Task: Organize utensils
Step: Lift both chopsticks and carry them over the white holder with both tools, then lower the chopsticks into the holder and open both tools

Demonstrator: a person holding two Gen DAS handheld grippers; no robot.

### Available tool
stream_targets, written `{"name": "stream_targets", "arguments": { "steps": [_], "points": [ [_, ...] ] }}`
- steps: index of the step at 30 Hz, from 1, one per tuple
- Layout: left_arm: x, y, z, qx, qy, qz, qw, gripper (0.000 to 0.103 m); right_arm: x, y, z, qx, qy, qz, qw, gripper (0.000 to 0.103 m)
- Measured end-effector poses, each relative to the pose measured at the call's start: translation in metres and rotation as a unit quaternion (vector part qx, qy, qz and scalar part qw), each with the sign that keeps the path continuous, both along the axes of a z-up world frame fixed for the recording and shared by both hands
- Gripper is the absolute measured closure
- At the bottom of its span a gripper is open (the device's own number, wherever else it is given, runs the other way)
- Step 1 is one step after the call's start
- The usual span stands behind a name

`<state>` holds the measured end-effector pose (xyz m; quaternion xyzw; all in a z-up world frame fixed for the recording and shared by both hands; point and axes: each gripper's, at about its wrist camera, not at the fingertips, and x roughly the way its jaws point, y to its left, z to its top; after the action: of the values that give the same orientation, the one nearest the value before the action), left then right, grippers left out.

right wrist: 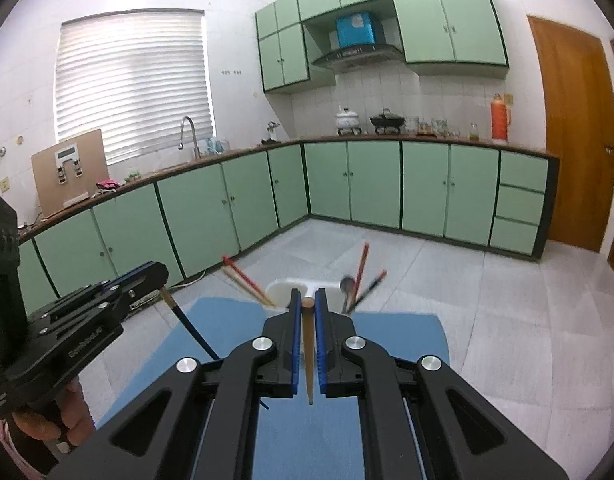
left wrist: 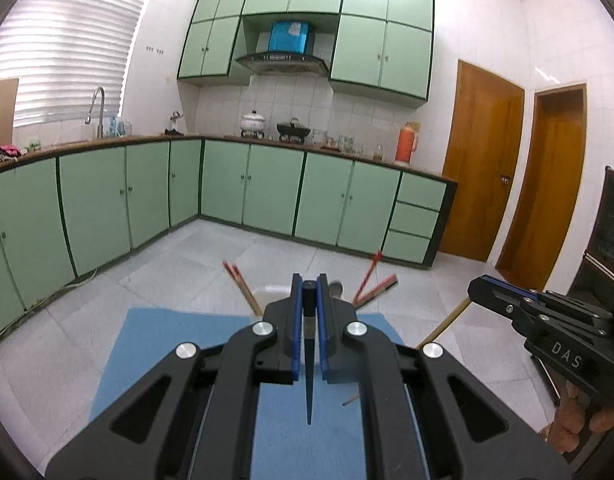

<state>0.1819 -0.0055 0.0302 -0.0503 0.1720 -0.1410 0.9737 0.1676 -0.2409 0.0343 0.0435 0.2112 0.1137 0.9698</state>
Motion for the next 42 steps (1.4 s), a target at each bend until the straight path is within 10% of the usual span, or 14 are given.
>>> {"name": "stream_targets", "arguments": {
  "steps": [19, 42],
  "points": [
    [0.059, -0.023, 0.089, 0.004, -0.134, 0.036, 0.9904, 0.097, 0.078, 0.01, 0.066, -0.02, -0.068, -0.009, 0.997, 0.097],
    [0.178, -0.026, -0.03, 0.052, -0.017, 0.06, 0.9967, 0.097, 0.162, 0.03, -0.032, -0.047, 0.023, -0.006, 0.999, 0.096]
  ]
}}
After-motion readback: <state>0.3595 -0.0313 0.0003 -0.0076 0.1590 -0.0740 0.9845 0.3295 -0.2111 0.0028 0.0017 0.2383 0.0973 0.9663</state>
